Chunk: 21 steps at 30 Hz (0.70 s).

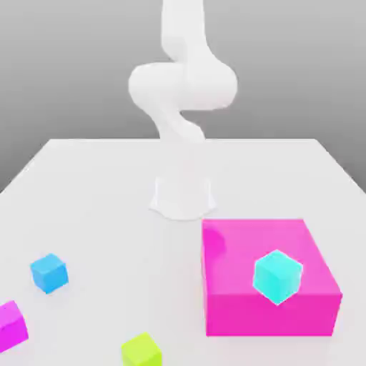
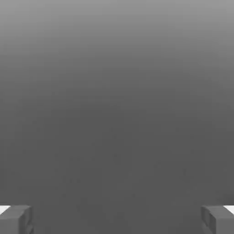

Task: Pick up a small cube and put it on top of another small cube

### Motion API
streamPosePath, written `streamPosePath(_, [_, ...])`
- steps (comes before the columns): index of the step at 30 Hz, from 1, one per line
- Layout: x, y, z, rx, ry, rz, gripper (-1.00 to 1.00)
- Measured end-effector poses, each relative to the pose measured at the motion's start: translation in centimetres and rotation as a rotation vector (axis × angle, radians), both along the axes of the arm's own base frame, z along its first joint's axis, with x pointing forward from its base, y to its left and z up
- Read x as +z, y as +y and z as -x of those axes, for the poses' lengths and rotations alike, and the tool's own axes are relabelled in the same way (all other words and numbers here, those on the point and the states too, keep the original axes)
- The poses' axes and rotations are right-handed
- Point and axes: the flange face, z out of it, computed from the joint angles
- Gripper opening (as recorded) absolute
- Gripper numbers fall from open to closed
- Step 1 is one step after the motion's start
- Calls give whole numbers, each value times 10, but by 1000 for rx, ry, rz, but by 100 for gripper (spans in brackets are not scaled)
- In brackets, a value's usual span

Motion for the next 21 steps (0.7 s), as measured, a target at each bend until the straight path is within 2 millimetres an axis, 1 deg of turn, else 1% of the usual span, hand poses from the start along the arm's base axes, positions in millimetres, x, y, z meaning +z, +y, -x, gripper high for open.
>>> streamPosePath(2, [-27, -18, -25, -52, 53, -17, 0])
streamPosePath(5, [-69, -47, -56, -128, 127, -44, 0])
streamPosePath(8, [-113, -78, -81, -204, 199, -73, 0])
streamPosePath(11, [-161, -110, -98, -282, 270, -103, 0])
streamPosePath(14, [-212, -143, -109, -360, 340, -135, 0])
streamPosePath(16, [-246, -165, -112, -413, 387, -157, 0])
streamPosePath(20, [-318, -218, -104, -538, 477, -209, 0])
streamPosePath(21, [-336, -226, -102, -561, 500, -220, 0])
